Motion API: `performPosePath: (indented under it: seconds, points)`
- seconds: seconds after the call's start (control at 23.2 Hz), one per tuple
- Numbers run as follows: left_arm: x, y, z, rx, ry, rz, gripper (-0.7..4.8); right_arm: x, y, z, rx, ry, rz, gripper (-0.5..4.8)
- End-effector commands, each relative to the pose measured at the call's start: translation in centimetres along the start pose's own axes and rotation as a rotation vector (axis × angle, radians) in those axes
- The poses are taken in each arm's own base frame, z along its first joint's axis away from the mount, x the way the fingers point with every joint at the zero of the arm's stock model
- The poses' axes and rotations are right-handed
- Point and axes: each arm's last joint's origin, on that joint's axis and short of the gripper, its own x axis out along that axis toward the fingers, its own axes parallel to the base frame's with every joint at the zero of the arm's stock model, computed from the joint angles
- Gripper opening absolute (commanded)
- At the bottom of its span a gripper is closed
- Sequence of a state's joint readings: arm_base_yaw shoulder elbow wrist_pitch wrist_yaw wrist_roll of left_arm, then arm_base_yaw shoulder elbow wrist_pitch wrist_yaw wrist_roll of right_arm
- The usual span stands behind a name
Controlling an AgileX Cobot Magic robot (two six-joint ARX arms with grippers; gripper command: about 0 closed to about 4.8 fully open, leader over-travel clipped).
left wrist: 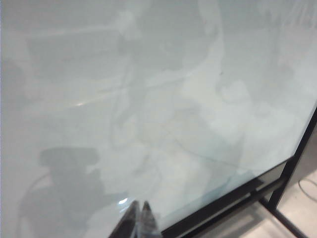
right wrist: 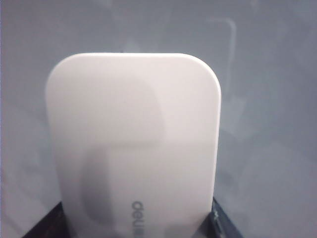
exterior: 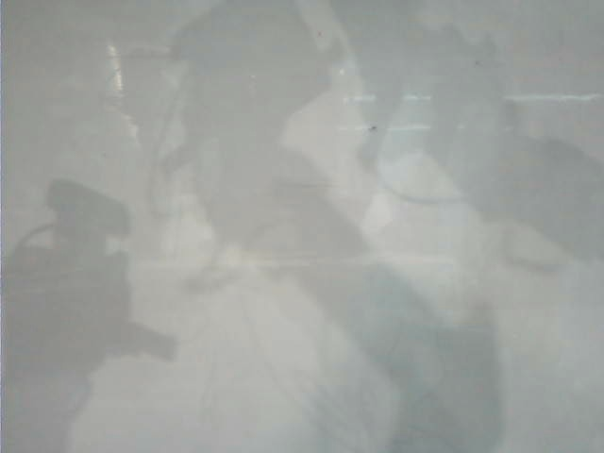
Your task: Grab the whiteboard eraser that is attached to the surface of the whiteboard and use it to clean the writing on the whiteboard.
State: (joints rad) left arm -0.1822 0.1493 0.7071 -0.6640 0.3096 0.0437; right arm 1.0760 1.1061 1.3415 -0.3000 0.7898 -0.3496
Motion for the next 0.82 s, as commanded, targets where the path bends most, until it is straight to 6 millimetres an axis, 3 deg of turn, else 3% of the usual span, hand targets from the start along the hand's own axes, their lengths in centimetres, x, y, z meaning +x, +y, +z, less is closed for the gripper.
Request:
performPosePath:
  seconds: [0.04,0.22,0.39,0.6,0.82]
  points:
    - [0.9,0.3,-0.3,-0.061,-0.049,0.003,-0.02,-2.8,-2.2,-1.7,0.129,-0.129,0.037,1.98]
    - [2.4,0.8,-1.7,-0.088,-0.058,0.024,-0.02,-6.6,-4.5,-5.9,0.222,-0.208,0.059,1.98]
    - [2.5,0.8,-1.9,-0.095,-0.057,0.036,-0.02,-7.3,-5.0,-10.7,0.195,-0.176,-0.109,1.97]
    - [2.5,0.8,-1.8,-0.137,-0.063,0.014,-0.02,-3.3,-4.4,-16.1,0.178,-0.186,-0.249,1.68]
    - [2.4,0.7,-1.8,-0.136,-0.064,-0.012,-0.02,2.0,-6.9,-19.2,0.309,-0.179,-0.306,1.68]
